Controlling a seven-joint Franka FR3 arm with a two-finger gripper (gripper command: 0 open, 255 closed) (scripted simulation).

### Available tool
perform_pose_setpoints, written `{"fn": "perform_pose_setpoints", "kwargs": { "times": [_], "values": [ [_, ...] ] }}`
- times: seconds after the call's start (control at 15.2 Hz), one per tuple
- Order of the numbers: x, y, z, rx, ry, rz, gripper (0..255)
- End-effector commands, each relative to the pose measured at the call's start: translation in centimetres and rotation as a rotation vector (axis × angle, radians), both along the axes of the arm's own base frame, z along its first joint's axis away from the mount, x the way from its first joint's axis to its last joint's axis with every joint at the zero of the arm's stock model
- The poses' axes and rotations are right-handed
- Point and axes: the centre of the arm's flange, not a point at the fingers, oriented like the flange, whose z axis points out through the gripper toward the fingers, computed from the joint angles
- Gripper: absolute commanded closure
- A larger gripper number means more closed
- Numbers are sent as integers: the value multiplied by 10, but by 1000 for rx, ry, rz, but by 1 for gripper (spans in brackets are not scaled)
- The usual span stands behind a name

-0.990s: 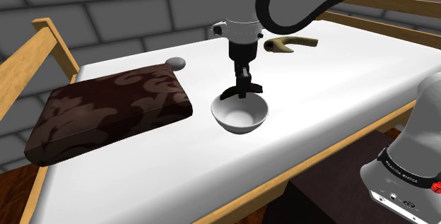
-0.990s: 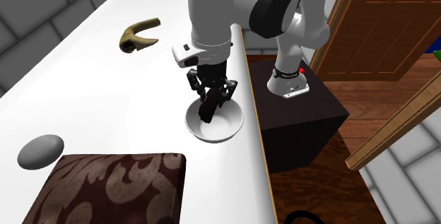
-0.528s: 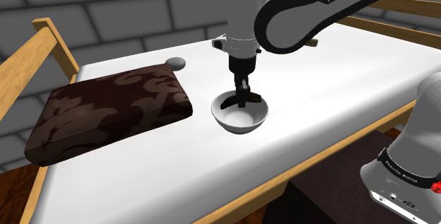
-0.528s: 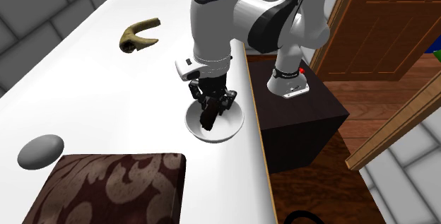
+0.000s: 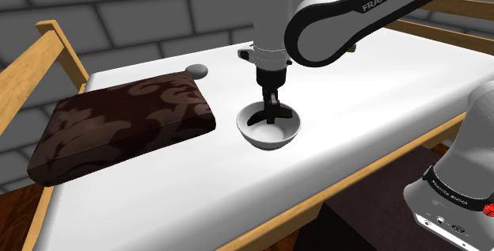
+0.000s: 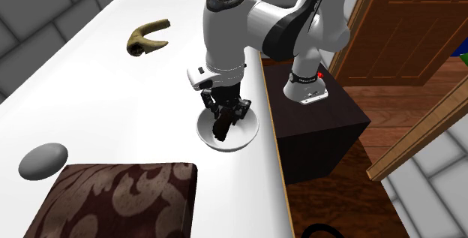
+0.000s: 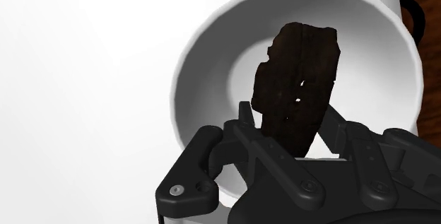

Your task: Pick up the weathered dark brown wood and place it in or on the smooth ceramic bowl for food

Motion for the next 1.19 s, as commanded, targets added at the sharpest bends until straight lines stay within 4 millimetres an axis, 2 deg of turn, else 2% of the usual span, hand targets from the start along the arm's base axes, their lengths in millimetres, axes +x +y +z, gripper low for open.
{"fn": "perform_pose_setpoints", "kwargs": {
  "times": [0.0, 0.07, 0.4, 0.66, 1.12],
  "values": [
    [0, 0, 0, 0, 0, 0, 255],
    [0, 0, 0, 0, 0, 0, 0],
    [0, 0, 0, 0, 0, 0, 0],
    [-1, 1, 50, 0, 0, 0, 0],
    [-1, 1, 50, 0, 0, 0, 0]
  ]
}}
